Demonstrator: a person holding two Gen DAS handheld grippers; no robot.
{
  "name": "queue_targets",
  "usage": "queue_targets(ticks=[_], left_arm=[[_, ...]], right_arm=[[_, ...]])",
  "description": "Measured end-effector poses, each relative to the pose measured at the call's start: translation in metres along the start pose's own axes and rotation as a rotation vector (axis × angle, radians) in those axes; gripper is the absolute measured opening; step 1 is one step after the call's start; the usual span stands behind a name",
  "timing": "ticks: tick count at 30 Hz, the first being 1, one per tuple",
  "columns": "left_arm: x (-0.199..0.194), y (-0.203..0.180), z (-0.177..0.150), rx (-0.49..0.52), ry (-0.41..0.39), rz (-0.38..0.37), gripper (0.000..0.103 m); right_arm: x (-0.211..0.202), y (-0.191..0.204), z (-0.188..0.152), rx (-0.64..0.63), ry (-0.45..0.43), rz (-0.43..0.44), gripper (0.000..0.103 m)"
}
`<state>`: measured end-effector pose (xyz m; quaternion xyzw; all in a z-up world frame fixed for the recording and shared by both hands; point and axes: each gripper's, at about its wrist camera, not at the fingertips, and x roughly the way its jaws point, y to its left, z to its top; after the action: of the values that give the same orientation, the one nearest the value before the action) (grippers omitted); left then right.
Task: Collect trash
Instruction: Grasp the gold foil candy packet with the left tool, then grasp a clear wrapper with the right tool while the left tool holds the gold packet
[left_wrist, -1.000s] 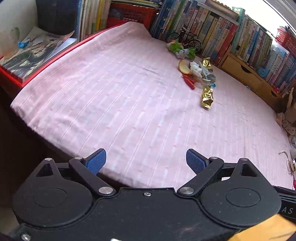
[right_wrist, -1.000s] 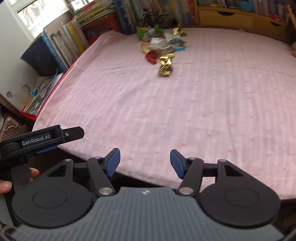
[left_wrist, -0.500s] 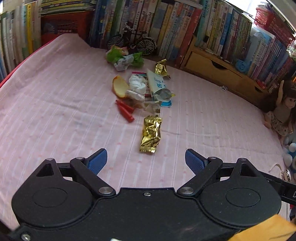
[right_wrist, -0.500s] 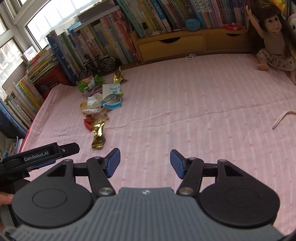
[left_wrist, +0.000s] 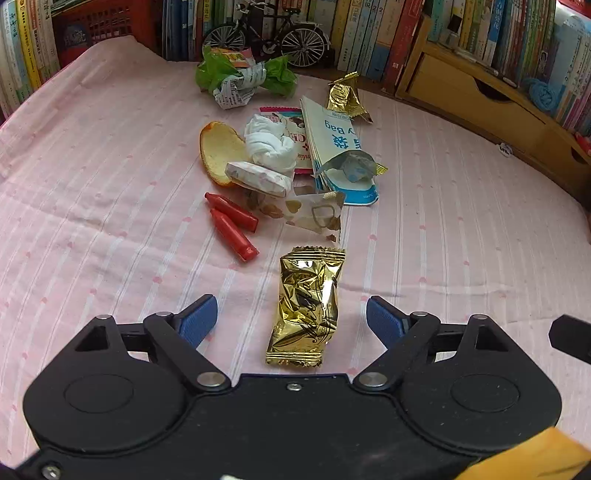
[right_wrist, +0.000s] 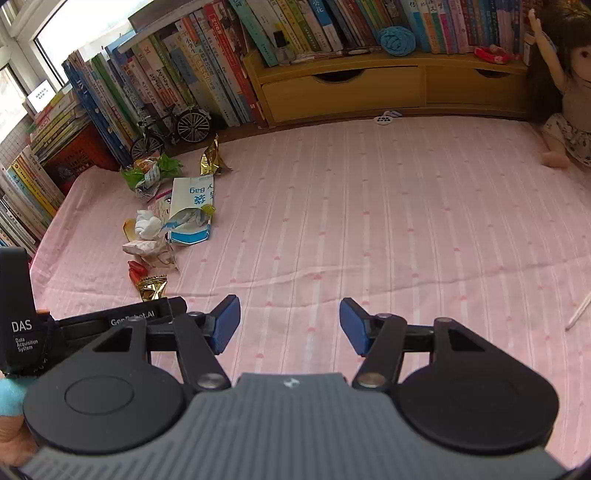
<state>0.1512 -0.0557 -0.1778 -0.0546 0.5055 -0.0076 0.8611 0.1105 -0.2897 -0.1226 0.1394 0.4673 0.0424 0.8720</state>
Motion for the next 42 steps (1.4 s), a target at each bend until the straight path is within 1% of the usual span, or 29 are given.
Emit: queue_targets(ticks=[3, 5, 6, 7, 8, 9, 11, 12, 13, 15, 22, 26, 29, 30, 32, 33, 34, 37, 38, 40, 42], left_arm=[[0.002, -0.003, 0.004, 0.028, 0.012, 0.008, 0.086], [0.002, -0.002, 0.007, 0.011, 0.014, 0.016, 0.078], [0.002, -0.001, 0.009, -0.002, 0.019, 0.02, 0.076], [0.001, 0.001, 0.011, -0.016, 0.021, 0.024, 0.07], [0.001, 0.002, 0.012, -0.025, 0.019, 0.029, 0.061], [0.0, 0.003, 0.014, -0.027, 0.019, 0.04, 0.055], [-0.001, 0.007, 0.017, -0.023, 0.018, 0.044, 0.032], [-0.002, 0.011, 0.018, -0.036, 0.022, 0.023, 0.026], [-0.004, 0.015, 0.02, -0.055, 0.029, 0.004, 0.024], [-0.008, 0.023, 0.022, -0.081, 0.016, -0.009, 0.023], [-0.032, 0.044, 0.029, -0.091, -0.056, 0.049, 0.022], [-0.04, 0.059, 0.027, -0.116, -0.069, 0.072, 0.022], [-0.044, 0.068, 0.024, -0.138, -0.073, 0.09, 0.022], [-0.046, 0.071, 0.022, -0.148, -0.075, 0.093, 0.022], [-0.049, 0.077, 0.019, -0.169, -0.079, 0.097, 0.022], [-0.05, 0.08, 0.018, -0.18, -0.081, 0.098, 0.022], [-0.052, 0.082, 0.017, -0.186, -0.082, 0.101, 0.022], [-0.056, 0.087, 0.015, -0.206, -0.086, 0.112, 0.022], [-0.058, 0.088, 0.014, -0.212, -0.09, 0.111, 0.022], [-0.062, 0.088, 0.013, -0.219, -0.099, 0.107, 0.022], [-0.066, 0.087, 0.011, -0.218, -0.109, 0.103, 0.022]], right_arm=[[0.013, 0.006, 0.009, -0.025, 0.012, 0.015, 0.072], [0.022, 0.011, 0.015, -0.047, 0.018, 0.027, 0.072], [0.027, 0.014, 0.018, -0.058, 0.019, 0.032, 0.072], [0.031, 0.017, 0.021, -0.068, 0.021, 0.04, 0.072], [0.035, 0.02, 0.024, -0.077, 0.022, 0.047, 0.072], [0.039, 0.023, 0.026, -0.087, 0.024, 0.054, 0.072], [0.047, 0.029, 0.03, -0.106, 0.029, 0.062, 0.072], [0.051, 0.032, 0.032, -0.113, 0.034, 0.07, 0.071], [0.054, 0.035, 0.033, -0.117, 0.041, 0.08, 0.071], [0.06, 0.042, 0.035, -0.133, 0.054, 0.099, 0.07], [0.086, 0.074, 0.038, -0.218, 0.095, 0.163, 0.068], [0.104, 0.096, 0.037, -0.27, 0.121, 0.191, 0.066], [0.116, 0.113, 0.036, -0.307, 0.139, 0.207, 0.062], [0.119, 0.118, 0.036, -0.315, 0.141, 0.21, 0.059], [0.126, 0.126, 0.037, -0.33, 0.149, 0.21, 0.049], [0.128, 0.129, 0.037, -0.335, 0.155, 0.21, 0.042], [0.13, 0.132, 0.038, -0.338, 0.162, 0.21, 0.033], [0.127, 0.136, 0.038, -0.357, 0.164, 0.206, 0.021], [0.123, 0.137, 0.037, -0.365, 0.162, 0.207, 0.019], [0.115, 0.135, 0.036, -0.375, 0.163, 0.206, 0.012], [0.107, 0.132, 0.033, -0.38, 0.159, 0.201, 0.011]])
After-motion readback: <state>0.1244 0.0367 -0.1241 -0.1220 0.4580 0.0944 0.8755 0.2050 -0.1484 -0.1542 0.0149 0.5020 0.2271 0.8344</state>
